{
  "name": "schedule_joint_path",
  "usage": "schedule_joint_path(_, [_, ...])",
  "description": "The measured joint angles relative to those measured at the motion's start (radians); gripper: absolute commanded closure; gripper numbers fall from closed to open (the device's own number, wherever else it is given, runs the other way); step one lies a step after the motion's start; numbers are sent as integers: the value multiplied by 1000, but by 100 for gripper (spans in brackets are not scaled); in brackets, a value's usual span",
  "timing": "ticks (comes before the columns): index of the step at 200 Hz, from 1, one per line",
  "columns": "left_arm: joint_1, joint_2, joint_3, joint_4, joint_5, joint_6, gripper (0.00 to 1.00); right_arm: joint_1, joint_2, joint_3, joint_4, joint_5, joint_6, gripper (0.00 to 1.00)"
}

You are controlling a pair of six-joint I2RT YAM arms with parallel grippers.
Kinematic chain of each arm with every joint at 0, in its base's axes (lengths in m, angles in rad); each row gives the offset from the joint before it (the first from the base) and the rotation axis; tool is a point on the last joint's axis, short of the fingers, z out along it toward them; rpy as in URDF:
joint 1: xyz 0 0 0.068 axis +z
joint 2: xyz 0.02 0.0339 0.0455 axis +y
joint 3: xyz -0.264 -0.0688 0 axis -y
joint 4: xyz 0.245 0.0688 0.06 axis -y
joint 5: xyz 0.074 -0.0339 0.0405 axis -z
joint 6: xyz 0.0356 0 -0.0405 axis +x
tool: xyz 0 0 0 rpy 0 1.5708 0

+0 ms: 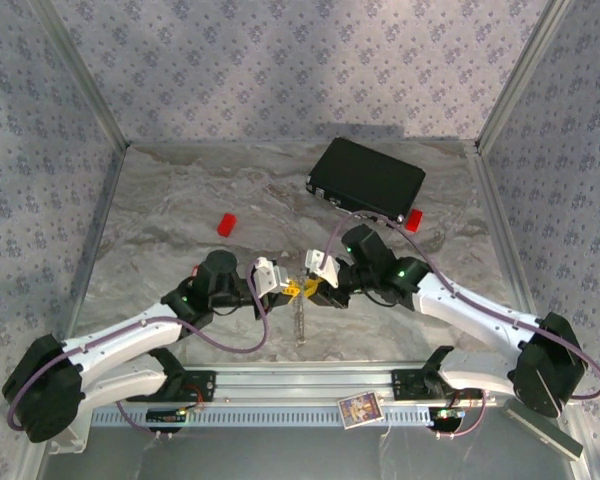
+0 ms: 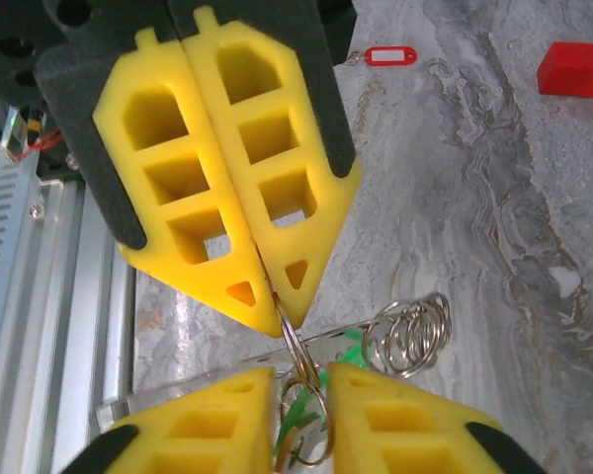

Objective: Put the keys on the keyring

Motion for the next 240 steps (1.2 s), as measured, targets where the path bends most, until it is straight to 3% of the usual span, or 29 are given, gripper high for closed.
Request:
schedule_joint_path(33, [0,0,-8,23,-2,-12,100,-1,-11,-1,17,-5,15,98])
schedule_joint_path(55, [0,0,-8,23,-4,-17,82,-2,-12,0,15,-13,15,100])
schedule_joint_path(94, [0,0,9,-31,-7,1,76,-1,-6,34,-42,-18,-21,100])
schedule_joint_path(133, [0,0,58,-103,-11,28,79,28,22,117,-132,18,-80,100])
schedule_joint_path(166, [0,9,79,-144,-6,48,98,55,58,178,-217,77,-124,100])
schedule_joint_path(181, [0,10,81,-154,-3,56,100,57,61,185,-231,86,-132,100])
schedule_joint_path(213, [-1,10,82,-153,1,56,100,50,56,176,-219,82,-121,76])
schedule_joint_path(240, [-2,10,74,-130,0,46,100,29,-10,101,-147,68,-76,65])
